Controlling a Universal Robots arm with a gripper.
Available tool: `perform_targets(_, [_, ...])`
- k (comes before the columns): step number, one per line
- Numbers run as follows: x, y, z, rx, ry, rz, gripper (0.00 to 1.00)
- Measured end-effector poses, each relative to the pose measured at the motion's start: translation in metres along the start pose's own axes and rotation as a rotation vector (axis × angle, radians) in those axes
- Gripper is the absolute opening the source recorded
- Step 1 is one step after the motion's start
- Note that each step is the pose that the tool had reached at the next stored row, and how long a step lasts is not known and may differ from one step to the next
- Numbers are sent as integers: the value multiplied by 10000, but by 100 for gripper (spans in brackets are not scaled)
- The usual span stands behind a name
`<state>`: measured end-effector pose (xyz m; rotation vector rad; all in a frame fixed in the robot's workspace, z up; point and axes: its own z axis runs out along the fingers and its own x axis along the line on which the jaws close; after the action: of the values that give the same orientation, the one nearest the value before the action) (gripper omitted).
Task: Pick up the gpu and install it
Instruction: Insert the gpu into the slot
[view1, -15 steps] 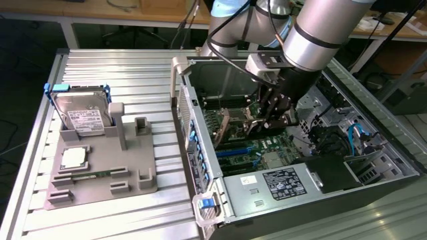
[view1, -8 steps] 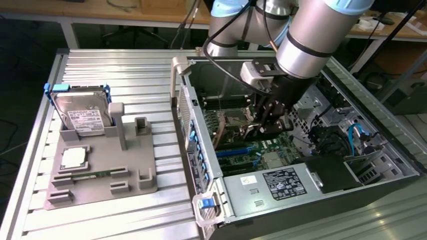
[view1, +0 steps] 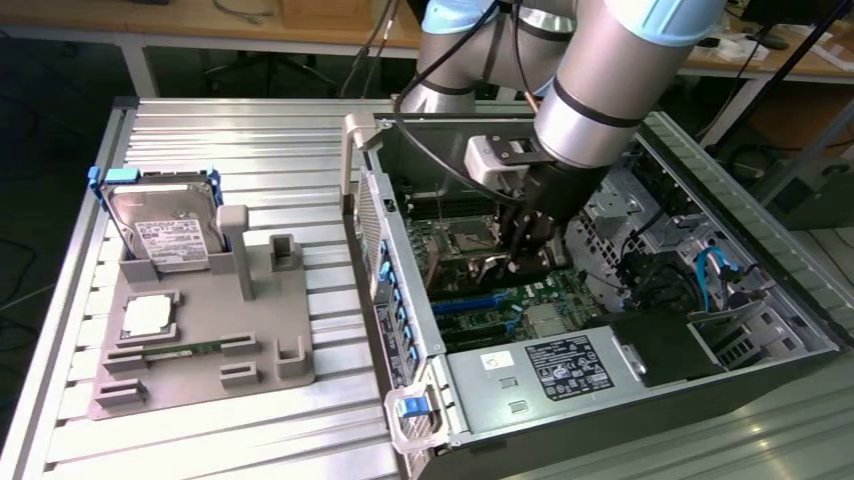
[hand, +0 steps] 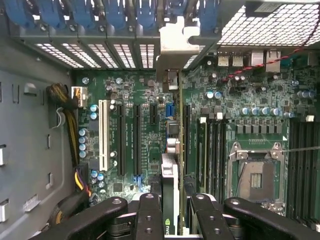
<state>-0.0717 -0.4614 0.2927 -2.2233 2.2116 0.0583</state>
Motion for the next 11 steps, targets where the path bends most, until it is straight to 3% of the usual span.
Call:
perform_targets(4, [-25, 78, 75, 36, 5, -21, 27])
perform_targets(11, [-43, 133, 158, 72, 38, -69, 27])
